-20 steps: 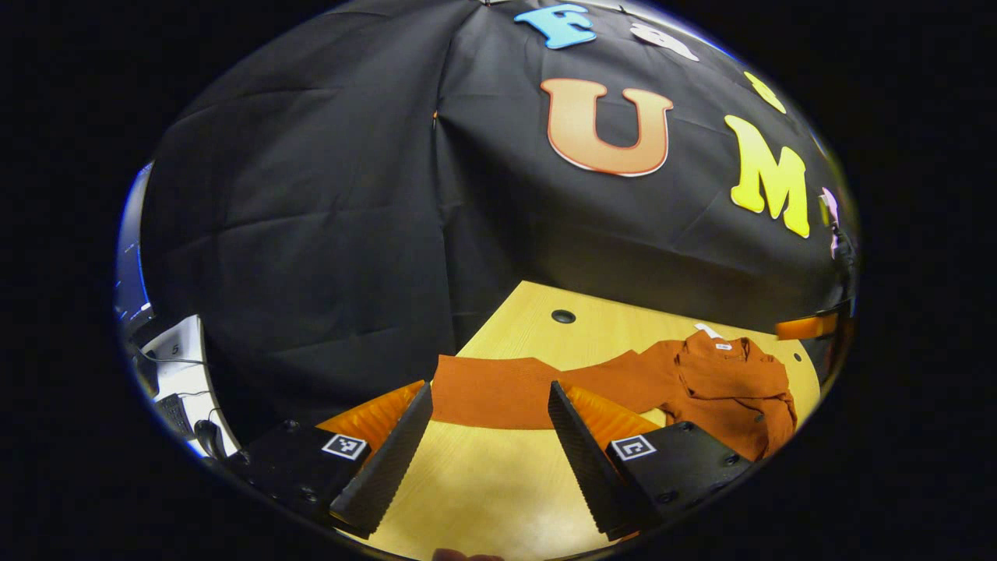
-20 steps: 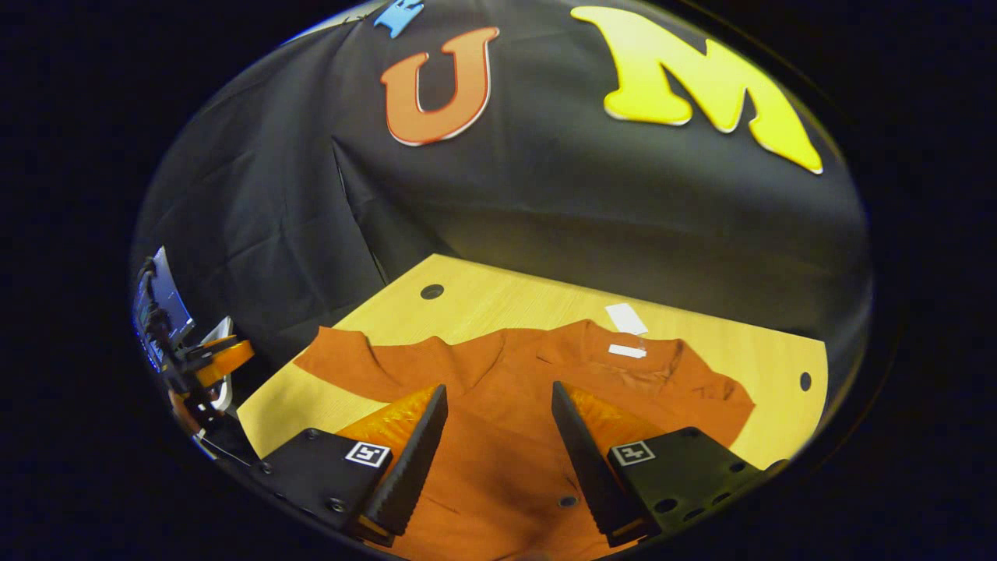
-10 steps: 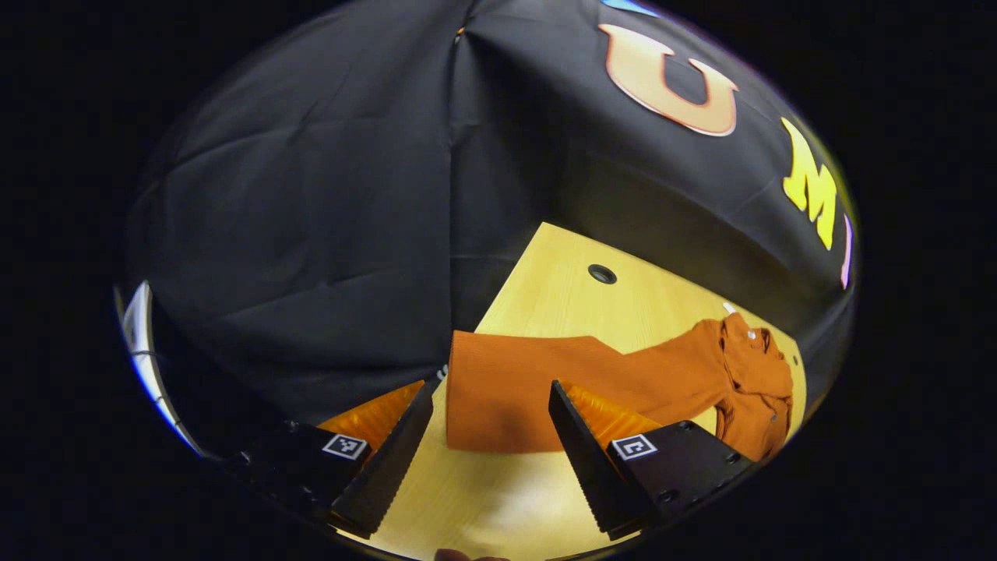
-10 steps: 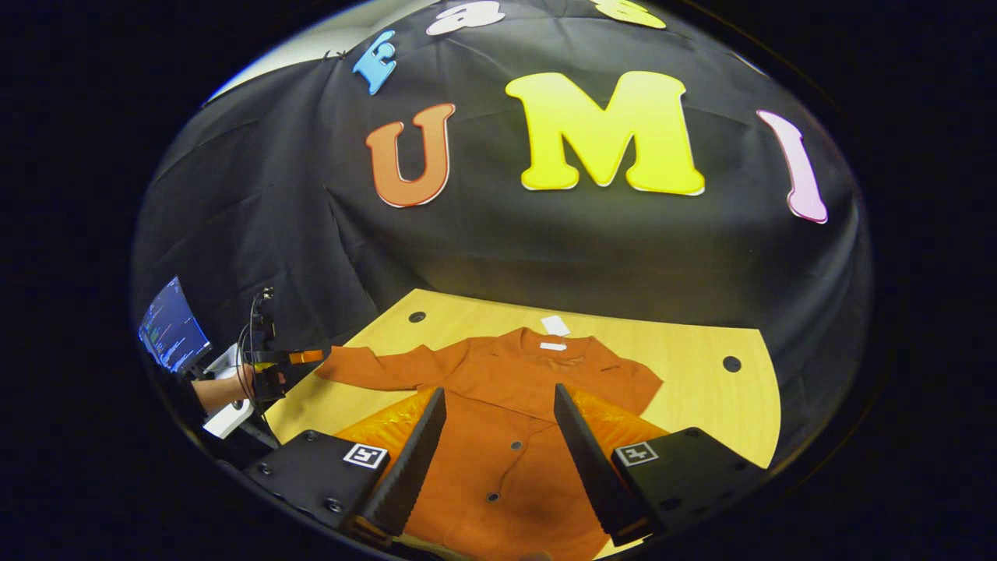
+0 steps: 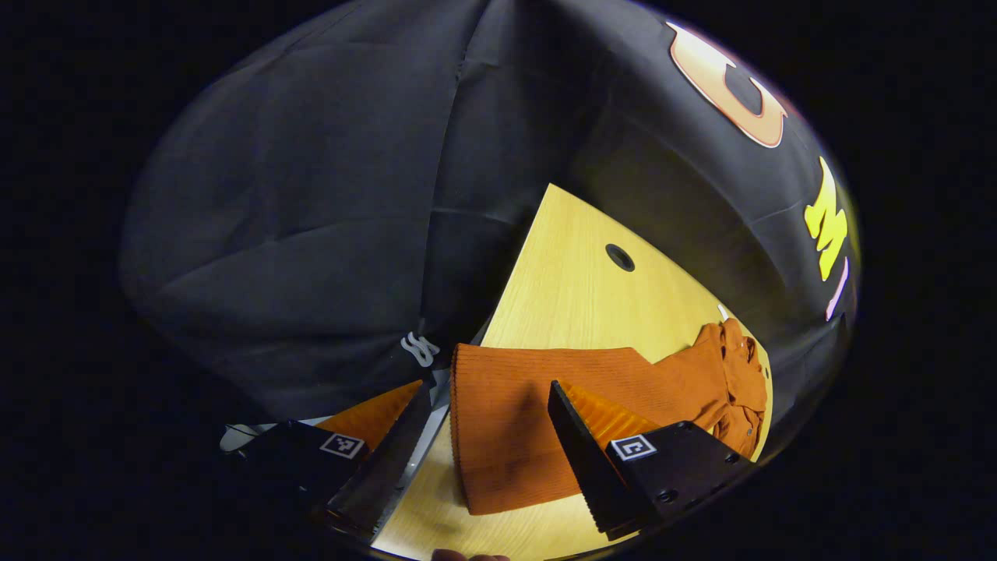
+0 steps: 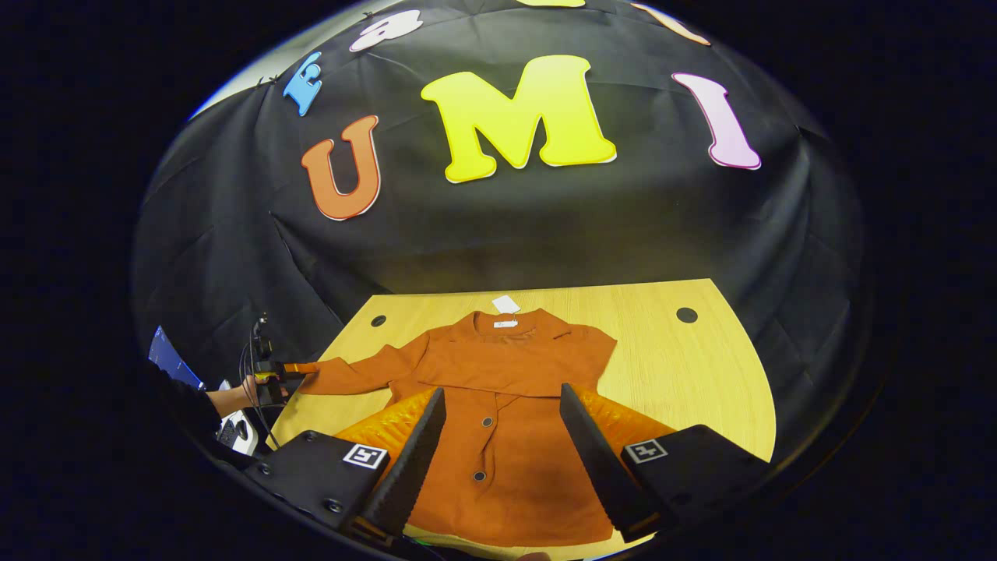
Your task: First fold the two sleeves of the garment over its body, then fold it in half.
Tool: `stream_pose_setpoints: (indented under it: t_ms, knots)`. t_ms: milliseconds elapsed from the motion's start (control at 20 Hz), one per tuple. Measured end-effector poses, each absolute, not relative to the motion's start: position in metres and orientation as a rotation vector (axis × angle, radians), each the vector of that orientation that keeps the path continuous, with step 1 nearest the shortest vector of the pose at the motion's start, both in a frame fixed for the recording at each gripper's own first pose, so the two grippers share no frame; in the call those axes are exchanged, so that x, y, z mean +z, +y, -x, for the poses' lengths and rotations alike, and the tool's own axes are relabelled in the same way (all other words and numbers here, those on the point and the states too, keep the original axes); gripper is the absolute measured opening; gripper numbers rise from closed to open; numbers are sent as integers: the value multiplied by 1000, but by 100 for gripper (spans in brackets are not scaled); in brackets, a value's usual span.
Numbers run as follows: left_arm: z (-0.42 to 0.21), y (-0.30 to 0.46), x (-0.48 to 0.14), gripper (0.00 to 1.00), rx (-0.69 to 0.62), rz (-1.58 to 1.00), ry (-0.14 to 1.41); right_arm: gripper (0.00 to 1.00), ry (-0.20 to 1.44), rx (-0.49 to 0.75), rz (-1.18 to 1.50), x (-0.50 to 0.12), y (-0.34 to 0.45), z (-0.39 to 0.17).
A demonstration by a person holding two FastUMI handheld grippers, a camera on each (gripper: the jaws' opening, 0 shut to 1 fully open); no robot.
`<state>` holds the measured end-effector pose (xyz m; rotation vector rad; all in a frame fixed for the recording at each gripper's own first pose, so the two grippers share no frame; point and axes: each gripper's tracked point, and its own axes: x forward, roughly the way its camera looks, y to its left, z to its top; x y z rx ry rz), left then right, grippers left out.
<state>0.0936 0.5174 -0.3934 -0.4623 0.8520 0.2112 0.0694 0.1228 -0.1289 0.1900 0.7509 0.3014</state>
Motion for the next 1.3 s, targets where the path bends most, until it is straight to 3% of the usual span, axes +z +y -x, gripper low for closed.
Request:
stream_pose_setpoints:
  t_ms: [150,200,250,350,400,450,500,550,600,650,700,750,800,850,900,950,1300]
  knots:
    - [-95,511,-397,98,214,503,852,94,747,290,-208,-129,120,-65]
    - [-93,512,-394,84,220,508,848,94,751,289,-214,-130,120,-62]
    - [-93,514,-394,86,228,502,851,94,756,291,-217,-132,121,-58]
    - [-90,520,-393,81,243,455,862,94,762,290,-204,-131,117,-47]
    - [-91,523,-391,66,260,429,864,94,768,297,-205,-131,115,-44]
    - [-91,527,-389,59,279,408,864,94,775,304,-210,-134,115,-41]
    - [-90,529,-389,60,296,394,864,94,778,310,-223,-134,116,-40]
    - [-90,532,-387,38,316,396,859,94,781,313,-231,-134,115,-38]
    - [-91,533,-386,43,339,400,851,94,779,312,-232,-134,114,-38]
    - [-90,536,-385,31,361,403,842,94,771,309,-229,-134,111,-38]
    - [-89,536,-382,7,372,417,827,94,763,310,-224,-132,108,-39]
    - [-90,532,-380,16,363,445,818,94,755,311,-216,-130,104,-35]
    - [-90,522,-375,3,339,481,815,94,748,314,-205,-128,101,-34]
    - [-90,519,-369,3,336,486,811,94,740,318,-192,-127,99,-32]
    - [-91,519,-365,11,332,486,794,94,730,321,-174,-124,98,-30]
    - [-96,515,-352,3,323,485,760,94,720,322,-155,-123,95,-29]
    - [-143,422,-220,3,171,338,540,96,586,331,-170,-98,80,-34]
